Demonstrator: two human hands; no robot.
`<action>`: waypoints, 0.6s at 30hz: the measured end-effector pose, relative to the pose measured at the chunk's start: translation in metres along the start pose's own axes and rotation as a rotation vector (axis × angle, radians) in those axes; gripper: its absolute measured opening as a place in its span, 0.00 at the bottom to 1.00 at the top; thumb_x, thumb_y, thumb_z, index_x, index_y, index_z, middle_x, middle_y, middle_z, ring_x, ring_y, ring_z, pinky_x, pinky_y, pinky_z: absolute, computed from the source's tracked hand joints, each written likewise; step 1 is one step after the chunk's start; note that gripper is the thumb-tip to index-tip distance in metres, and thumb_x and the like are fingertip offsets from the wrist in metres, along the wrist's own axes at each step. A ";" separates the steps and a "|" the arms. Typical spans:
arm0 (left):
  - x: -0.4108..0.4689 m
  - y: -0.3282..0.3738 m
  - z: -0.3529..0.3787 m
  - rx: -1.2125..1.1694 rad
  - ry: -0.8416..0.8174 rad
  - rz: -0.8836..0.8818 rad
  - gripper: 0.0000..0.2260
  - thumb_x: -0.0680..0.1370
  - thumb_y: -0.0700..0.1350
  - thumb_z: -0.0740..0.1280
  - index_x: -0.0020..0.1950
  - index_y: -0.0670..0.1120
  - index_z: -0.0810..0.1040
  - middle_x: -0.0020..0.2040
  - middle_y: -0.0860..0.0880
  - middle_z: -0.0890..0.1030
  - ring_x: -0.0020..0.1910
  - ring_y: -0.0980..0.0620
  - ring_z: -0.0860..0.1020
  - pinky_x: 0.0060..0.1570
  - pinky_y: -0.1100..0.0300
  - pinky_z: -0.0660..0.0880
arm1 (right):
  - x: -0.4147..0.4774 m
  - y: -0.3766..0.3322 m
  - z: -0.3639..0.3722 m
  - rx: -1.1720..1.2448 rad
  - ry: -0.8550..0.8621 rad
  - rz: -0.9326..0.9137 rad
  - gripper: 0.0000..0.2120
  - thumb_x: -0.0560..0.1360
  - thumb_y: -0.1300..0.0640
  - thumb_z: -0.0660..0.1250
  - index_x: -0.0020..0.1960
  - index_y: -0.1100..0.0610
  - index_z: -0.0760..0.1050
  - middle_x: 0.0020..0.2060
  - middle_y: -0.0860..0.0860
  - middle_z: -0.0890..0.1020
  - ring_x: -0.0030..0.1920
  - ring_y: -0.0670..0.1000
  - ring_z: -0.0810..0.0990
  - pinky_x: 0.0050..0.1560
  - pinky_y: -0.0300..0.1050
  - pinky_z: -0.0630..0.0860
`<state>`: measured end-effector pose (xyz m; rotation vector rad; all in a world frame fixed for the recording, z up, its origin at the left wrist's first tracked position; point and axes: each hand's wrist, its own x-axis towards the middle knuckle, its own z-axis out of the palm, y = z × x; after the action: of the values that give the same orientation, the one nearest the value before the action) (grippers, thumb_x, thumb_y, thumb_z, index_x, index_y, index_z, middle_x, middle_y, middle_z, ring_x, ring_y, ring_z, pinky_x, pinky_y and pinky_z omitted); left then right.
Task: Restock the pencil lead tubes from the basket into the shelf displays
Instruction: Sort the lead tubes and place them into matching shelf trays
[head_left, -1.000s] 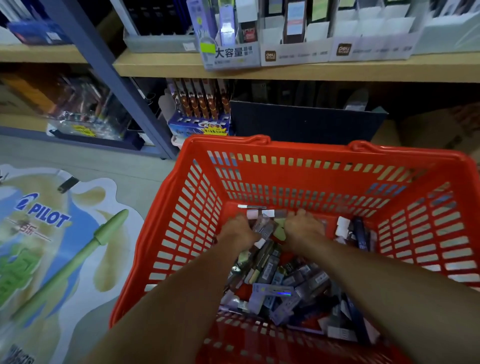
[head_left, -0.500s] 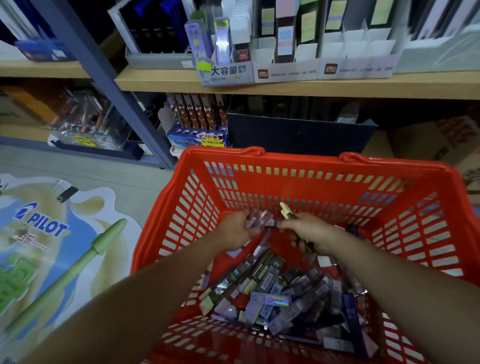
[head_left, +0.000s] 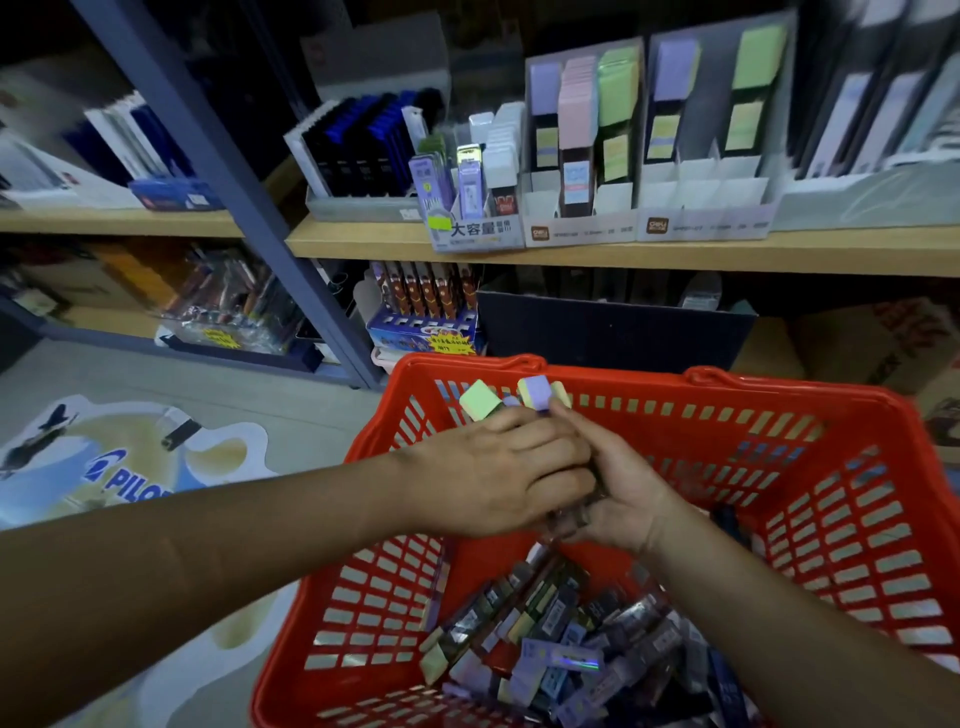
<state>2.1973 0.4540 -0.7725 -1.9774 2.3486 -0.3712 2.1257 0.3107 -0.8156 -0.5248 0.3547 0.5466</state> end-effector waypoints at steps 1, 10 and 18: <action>-0.001 -0.001 -0.004 0.002 0.003 0.006 0.11 0.81 0.42 0.59 0.60 0.42 0.77 0.57 0.42 0.78 0.59 0.43 0.76 0.61 0.49 0.70 | -0.001 -0.001 0.004 -0.022 -0.011 -0.018 0.17 0.75 0.42 0.63 0.46 0.53 0.85 0.33 0.50 0.82 0.34 0.50 0.82 0.33 0.44 0.79; -0.001 -0.003 -0.019 -0.131 0.048 -0.082 0.14 0.82 0.39 0.60 0.67 0.40 0.75 0.63 0.41 0.77 0.65 0.42 0.72 0.68 0.50 0.67 | -0.011 -0.010 0.029 0.033 -0.018 -0.119 0.20 0.76 0.45 0.62 0.46 0.59 0.84 0.34 0.52 0.83 0.36 0.51 0.83 0.40 0.43 0.80; -0.002 0.000 -0.027 0.015 0.132 -0.106 0.15 0.82 0.44 0.61 0.69 0.45 0.74 0.66 0.48 0.77 0.68 0.46 0.72 0.64 0.48 0.67 | -0.011 -0.017 0.036 -0.008 0.058 -0.211 0.12 0.70 0.48 0.68 0.44 0.57 0.81 0.32 0.52 0.81 0.31 0.52 0.82 0.33 0.44 0.79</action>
<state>2.1929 0.4601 -0.7460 -2.1381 2.3126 -0.5395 2.1326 0.3139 -0.7752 -0.5786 0.3479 0.3294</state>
